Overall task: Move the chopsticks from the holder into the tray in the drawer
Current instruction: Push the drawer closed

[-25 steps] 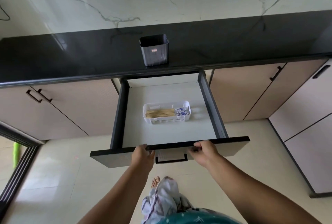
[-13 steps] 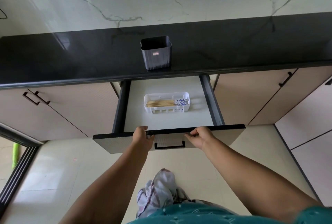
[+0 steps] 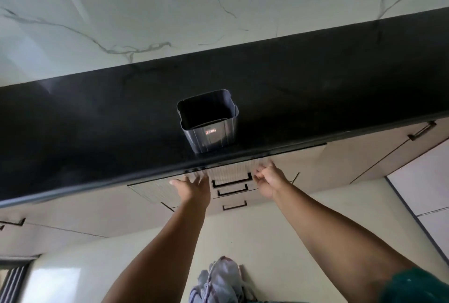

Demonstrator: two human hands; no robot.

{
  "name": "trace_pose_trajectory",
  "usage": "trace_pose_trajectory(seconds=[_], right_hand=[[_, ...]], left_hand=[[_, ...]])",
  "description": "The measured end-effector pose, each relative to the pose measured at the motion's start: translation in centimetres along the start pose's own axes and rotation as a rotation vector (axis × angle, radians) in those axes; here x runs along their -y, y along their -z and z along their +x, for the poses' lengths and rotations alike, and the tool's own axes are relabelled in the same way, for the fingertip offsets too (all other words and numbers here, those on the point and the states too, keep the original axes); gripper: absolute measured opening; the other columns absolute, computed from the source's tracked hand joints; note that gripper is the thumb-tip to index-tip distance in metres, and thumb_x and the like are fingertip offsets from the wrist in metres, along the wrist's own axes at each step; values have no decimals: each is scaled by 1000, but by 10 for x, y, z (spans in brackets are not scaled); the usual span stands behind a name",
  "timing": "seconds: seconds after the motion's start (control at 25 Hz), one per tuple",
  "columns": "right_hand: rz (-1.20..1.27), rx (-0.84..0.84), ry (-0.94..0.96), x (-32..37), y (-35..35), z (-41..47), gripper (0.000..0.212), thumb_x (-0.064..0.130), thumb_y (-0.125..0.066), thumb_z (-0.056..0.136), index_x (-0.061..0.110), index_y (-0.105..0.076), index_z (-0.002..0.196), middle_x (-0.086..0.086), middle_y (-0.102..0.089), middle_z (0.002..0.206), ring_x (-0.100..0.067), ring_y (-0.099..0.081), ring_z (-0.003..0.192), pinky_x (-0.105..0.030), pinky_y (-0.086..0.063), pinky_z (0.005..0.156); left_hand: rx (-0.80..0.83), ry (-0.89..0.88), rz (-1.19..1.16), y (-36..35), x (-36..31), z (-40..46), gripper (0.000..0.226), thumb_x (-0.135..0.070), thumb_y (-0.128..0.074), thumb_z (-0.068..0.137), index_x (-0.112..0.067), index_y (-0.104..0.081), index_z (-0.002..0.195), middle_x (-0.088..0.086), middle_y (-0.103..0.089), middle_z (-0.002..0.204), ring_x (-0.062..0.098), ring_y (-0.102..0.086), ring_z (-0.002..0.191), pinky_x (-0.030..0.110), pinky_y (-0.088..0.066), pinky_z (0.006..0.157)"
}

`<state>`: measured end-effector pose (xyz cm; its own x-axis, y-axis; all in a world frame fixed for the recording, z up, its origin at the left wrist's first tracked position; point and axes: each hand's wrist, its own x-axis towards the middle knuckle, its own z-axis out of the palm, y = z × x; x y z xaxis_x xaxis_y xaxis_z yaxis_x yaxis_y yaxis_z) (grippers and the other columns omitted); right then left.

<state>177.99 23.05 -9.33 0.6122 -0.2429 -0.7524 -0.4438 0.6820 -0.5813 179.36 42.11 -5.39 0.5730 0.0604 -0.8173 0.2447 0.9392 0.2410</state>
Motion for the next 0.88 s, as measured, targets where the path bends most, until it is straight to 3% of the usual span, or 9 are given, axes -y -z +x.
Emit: trace_pose_trajectory(seconds=[0.16,0.24,0.32,0.4,0.52,0.6,0.64,0.72,0.88], right_hand=[[-93,79,74,-9,-12,30,88,-28,-23,84,32,-26,148,-3,-29,158,-22,-42,137,-20,-46,79],[-173,84,101,-13,-10,41,79,-25,-25,84,30,-40,139,2,-34,156,-18,-39,140,-18,-44,77],[-229,79,106,-13,-11,44,69,-22,-29,87,28,-44,132,4,-36,154,-19,-39,139,-19,-43,80],[-375,43,121,-11,-17,44,52,-6,-40,94,25,-38,136,2,-41,150,-21,-45,132,-28,-41,89],[-917,-186,269,-15,-20,27,53,31,-44,100,19,-25,148,-10,-51,138,-28,-60,104,-33,-50,83],[-1333,-225,492,-41,-6,15,63,41,-36,100,17,-14,154,-15,-25,158,-33,-35,140,-42,-38,110],[-1535,-192,609,-60,5,7,67,45,-31,100,18,-5,155,-12,-5,164,-30,-11,150,-43,-19,121],[-1805,-130,814,-83,25,-6,70,54,-20,98,22,10,153,-4,20,161,-25,17,149,-42,6,121],[-1899,-110,1050,-67,44,-35,70,59,-5,96,22,14,153,-1,24,160,-23,23,147,-43,8,119]], left_hand=[[71,-10,-166,-11,0,37,57,-50,-25,101,-13,-44,139,15,-34,154,31,-37,139,43,-26,117],[101,-39,-177,-17,-1,50,40,-38,-32,102,-12,-62,108,10,-59,132,25,-57,113,39,-35,112],[122,-53,-117,-8,-2,57,40,-38,-32,102,-11,-61,99,10,-63,105,26,-58,103,40,-36,112],[131,-42,238,8,-4,61,43,-37,-27,104,-10,-55,124,13,-59,114,31,-54,119,40,-36,110],[16,-221,1421,45,0,62,47,-27,-34,102,-15,-31,147,15,-45,145,33,-41,134,41,-33,108],[28,-670,2133,80,16,53,58,-38,-32,100,-17,-16,152,14,-18,160,32,-15,147,41,-15,119],[138,-905,2280,93,28,43,63,-43,-28,100,-17,-7,153,12,-1,162,29,3,149,39,-1,121],[305,-1174,2395,109,49,26,67,-44,-24,100,-17,6,153,7,19,159,22,25,145,39,15,119],[278,-1377,2408,96,55,-13,65,-42,-18,101,-20,18,151,1,27,157,16,29,143,41,11,119]])
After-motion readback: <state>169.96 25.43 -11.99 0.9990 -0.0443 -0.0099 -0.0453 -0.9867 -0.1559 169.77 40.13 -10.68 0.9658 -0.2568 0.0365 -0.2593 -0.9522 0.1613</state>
